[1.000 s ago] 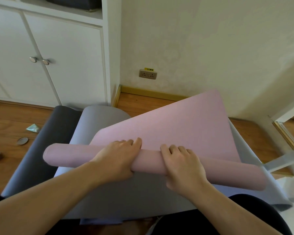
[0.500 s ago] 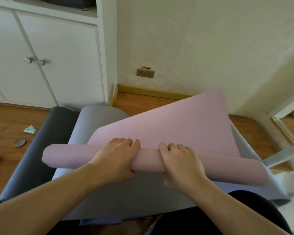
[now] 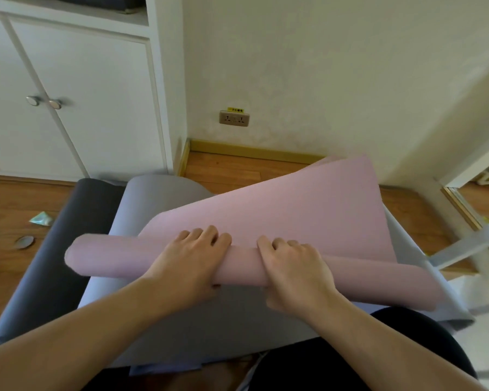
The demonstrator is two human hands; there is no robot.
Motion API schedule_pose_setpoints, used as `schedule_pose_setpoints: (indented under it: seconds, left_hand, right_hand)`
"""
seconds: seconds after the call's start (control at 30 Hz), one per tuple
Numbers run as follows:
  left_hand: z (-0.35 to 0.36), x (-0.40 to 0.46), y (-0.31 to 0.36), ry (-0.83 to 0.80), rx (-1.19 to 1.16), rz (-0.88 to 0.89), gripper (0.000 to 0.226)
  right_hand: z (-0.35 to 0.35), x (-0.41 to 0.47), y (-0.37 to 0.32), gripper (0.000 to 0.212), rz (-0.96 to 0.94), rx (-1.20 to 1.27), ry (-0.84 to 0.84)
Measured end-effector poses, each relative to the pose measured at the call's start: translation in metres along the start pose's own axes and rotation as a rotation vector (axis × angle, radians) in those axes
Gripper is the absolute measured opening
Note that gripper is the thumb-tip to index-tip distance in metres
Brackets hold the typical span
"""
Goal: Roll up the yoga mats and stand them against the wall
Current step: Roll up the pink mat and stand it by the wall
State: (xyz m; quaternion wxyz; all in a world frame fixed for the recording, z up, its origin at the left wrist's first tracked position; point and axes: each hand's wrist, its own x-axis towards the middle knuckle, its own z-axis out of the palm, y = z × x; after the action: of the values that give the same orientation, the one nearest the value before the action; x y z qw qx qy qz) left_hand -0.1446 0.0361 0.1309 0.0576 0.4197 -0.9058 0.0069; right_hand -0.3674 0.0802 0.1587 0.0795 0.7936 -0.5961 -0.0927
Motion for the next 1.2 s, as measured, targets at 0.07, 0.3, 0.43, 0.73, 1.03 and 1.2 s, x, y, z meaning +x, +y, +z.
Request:
schedule_pose_setpoints:
  seconds: [0.07,0.3,0.43,0.73,1.03,1.2]
  left_hand:
    - [0.005,0.003,-0.002,0.042,0.06,0.014,0.067]
    - [-0.019,0.01,-0.002,-0.054,-0.127,-0.082,0.051]
    - [-0.008,0.003,0.002,0.02,-0.037,0.008,0.057]
    - [-0.01,0.009,0.0,-0.057,-0.082,-0.065,0.052]
    - [0.004,0.005,0.003,0.063,0.118,0.034,0.073]
    - [-0.01,0.011,0.0,-0.094,-0.163,-0.107,0.058]
  right_hand:
    - [0.003,-0.002,0.002,0.06,0.007,0.036,0.048]
    - [0.001,-0.003,0.001,0.069,-0.017,0.016,0.119]
    - [0.002,-0.001,0.002,0.059,-0.001,0.027,0.082]
    - [0.006,-0.001,0.003,0.073,0.014,0.018,0.131]
    - [0.009,-0.001,0.005,0.054,0.025,0.051,0.071]
    - [0.009,-0.002,0.007,0.078,-0.023,0.0,0.058]
